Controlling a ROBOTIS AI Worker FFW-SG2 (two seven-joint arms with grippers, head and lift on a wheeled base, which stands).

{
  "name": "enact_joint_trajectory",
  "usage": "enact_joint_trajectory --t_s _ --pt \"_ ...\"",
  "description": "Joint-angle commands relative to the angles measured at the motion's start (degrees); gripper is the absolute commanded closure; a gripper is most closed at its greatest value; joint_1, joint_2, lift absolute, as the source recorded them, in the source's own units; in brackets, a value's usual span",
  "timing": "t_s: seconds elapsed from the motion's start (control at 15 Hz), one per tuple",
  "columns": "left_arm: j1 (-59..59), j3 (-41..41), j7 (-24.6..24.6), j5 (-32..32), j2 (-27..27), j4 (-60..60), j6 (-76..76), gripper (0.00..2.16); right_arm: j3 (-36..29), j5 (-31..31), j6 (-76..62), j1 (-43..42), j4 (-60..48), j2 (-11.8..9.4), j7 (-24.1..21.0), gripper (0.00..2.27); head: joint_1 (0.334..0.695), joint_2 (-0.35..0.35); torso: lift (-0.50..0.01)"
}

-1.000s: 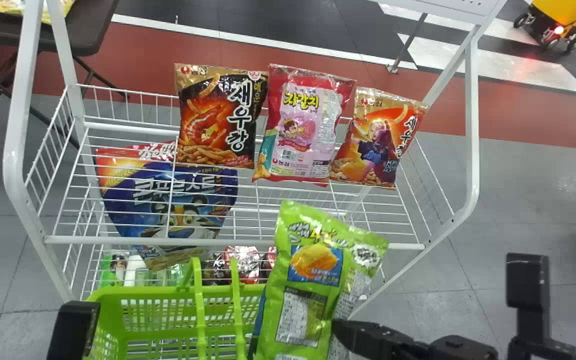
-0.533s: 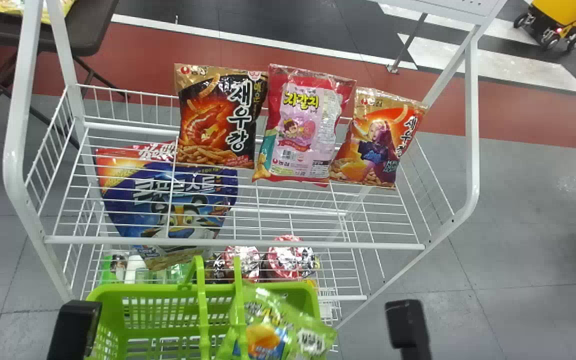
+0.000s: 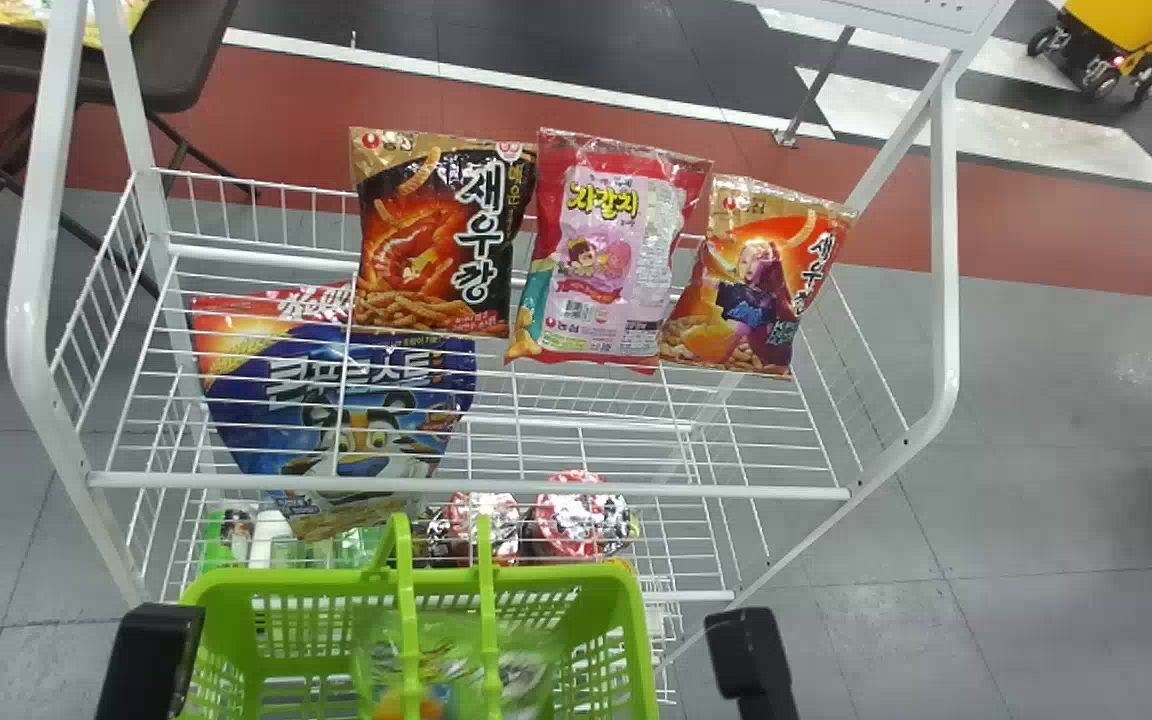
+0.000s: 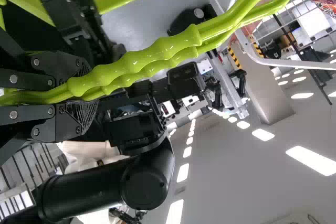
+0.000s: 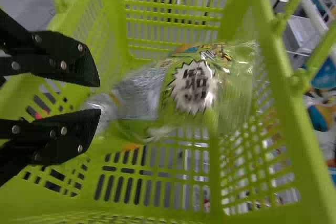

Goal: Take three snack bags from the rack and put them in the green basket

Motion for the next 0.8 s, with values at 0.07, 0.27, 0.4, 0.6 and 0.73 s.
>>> enact_joint_trajectory --t_s 0.07,0.27,0.4,0.6,0.73 --pt "0.12 -0.02 0.11 -0.35 0.0 -0.09 0.0 1.39 -2.65 -0.32 -3.6 -0.01 -0.74 0.15 3.15 0.05 0.695 -0.35 -0.01" --pt "0.12 -0.46 0.46 -0.79 0.0 -0.26 0.0 1.39 -5.64 -3.48 -17.49 0.87 -0.74 1.82 3.42 0.06 0.695 -0.35 -0.01" --pt "0.3 -0.37 0.46 -0.79 0.0 -0.26 0.0 1.39 -6.35 -3.57 -34.89 0.78 0.32 4.28 2.98 0.08 0.695 -0.35 -0.01" --pt "0.39 -0.64 0.81 -0.88 0.0 -0.26 0.0 1.39 -5.82 -2.78 -52.82 -3.09 4.62 5.51 -3.26 0.12 0.695 -0.35 -0.01" --pt "0.3 -1.08 1.34 -1.32 -0.09 -0.09 0.0 1.39 -4.85 -1.99 -58.97 -9.24 10.07 5.51 -6.78 0.13 0.695 -0.35 -0.01"
